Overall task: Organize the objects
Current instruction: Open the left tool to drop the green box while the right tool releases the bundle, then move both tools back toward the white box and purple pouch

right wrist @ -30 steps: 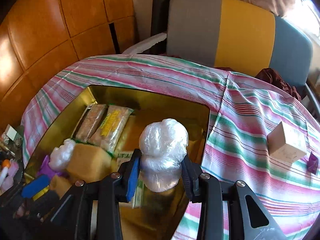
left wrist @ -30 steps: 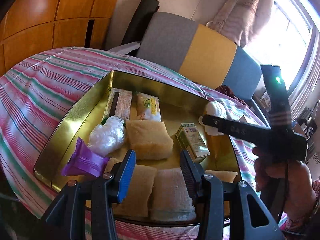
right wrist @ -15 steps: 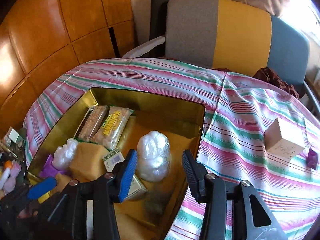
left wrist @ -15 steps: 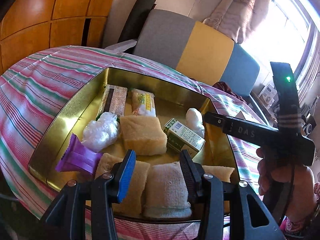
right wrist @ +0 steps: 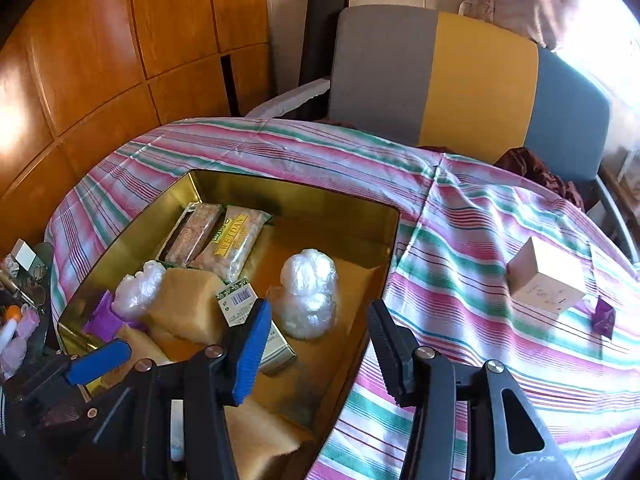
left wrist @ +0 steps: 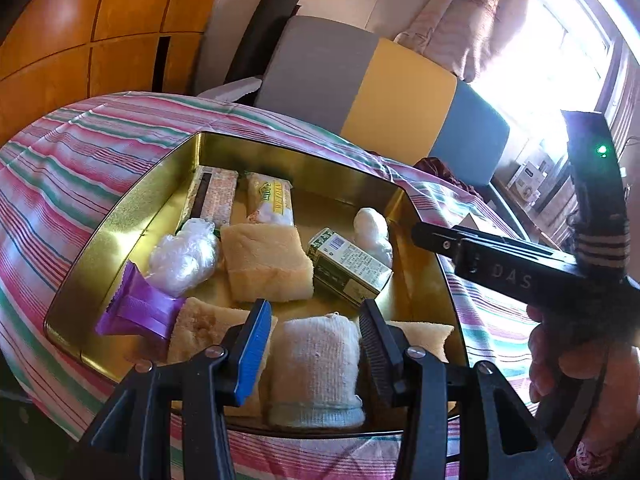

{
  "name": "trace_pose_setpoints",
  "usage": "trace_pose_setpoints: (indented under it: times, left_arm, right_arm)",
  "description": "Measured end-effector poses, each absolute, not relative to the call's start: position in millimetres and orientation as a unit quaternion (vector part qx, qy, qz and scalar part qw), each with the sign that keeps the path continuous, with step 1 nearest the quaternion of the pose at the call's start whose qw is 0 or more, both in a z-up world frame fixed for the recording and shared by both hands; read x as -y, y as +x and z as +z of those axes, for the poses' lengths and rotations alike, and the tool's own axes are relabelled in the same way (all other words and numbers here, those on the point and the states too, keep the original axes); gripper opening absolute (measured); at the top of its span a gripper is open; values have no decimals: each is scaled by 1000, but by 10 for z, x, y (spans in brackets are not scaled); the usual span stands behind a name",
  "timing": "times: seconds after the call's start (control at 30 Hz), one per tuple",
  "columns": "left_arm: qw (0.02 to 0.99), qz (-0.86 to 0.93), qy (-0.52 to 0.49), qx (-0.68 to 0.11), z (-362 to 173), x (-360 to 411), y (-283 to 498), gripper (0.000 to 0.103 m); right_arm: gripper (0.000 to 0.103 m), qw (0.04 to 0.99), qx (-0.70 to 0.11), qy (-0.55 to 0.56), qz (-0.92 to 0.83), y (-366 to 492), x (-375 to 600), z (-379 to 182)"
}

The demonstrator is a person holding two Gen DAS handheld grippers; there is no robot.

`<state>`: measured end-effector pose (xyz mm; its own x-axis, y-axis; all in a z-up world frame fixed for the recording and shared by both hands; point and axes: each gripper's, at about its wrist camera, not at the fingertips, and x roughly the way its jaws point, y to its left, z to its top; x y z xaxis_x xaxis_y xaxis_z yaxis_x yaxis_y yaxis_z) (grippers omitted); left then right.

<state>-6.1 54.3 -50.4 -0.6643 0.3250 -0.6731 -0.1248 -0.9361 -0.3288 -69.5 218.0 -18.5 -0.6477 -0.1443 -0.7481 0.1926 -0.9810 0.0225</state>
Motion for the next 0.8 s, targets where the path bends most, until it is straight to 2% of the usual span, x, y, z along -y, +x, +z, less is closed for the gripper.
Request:
trace_pose_setpoints:
  times: [0.43,0.8]
  left_arm:
    - [141,906,-383,113,-457,-673,25,46]
    - [161,906,-380,98,-384,-931,122,46]
  right_arm:
    - [52,66,-26,404,-912,-537,-2517,-118]
    - [55,22,-20,418,-908,-352,-3187,-234]
